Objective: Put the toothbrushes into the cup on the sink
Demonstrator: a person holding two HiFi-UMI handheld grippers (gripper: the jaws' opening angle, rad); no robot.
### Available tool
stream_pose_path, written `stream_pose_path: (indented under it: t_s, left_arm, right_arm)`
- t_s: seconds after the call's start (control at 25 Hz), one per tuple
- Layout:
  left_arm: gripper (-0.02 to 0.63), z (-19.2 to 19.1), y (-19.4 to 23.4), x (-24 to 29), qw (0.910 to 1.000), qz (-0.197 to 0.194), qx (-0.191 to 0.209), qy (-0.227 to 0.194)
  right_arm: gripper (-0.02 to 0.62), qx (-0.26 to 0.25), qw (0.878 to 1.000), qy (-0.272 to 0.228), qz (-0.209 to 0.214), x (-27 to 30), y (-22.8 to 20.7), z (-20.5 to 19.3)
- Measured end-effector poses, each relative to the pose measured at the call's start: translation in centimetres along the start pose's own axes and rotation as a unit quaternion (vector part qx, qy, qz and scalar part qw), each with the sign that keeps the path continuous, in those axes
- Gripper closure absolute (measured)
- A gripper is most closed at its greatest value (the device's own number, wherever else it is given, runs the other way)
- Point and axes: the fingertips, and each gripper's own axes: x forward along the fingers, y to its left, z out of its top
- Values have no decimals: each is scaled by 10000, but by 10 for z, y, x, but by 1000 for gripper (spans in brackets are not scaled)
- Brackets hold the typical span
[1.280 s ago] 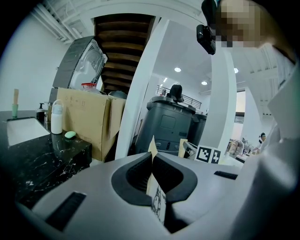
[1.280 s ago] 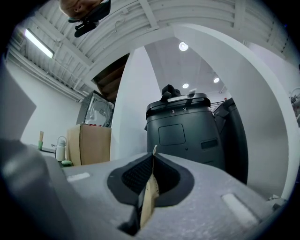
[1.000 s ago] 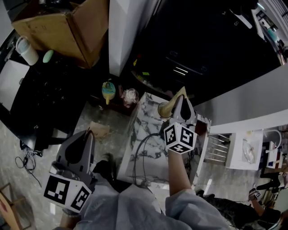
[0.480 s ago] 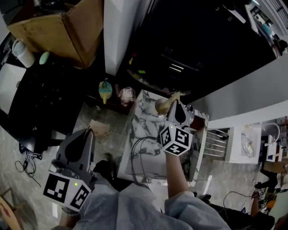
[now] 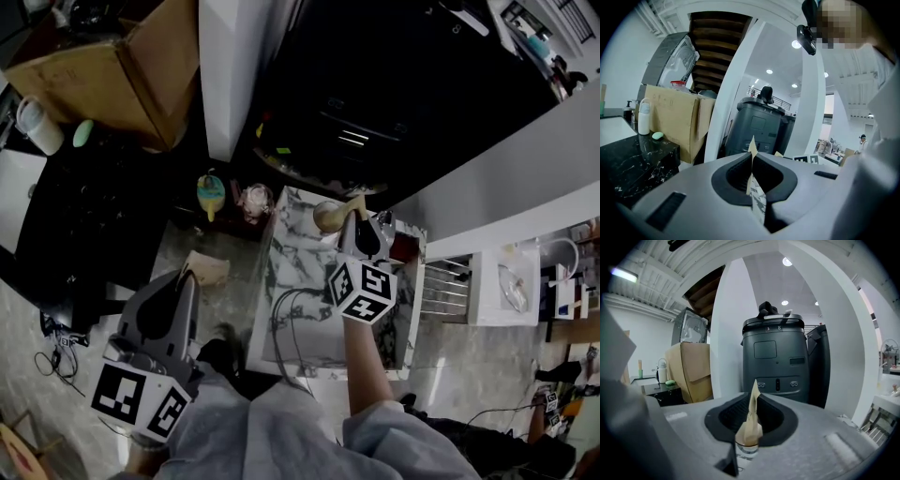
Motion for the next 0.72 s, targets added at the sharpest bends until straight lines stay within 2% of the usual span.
stream_pose_path:
  t_s: [0.2,0.72]
  left_arm:
    - [600,3,-5,-1,9999,-120,53,-16]
    - [600,14,-29,9,9980,-602,203,-40]
  right_arm:
    - [517,73,9999,-99,14,-12,2,11]
    - [526,362,9970,-675,-96,-76,-8,59]
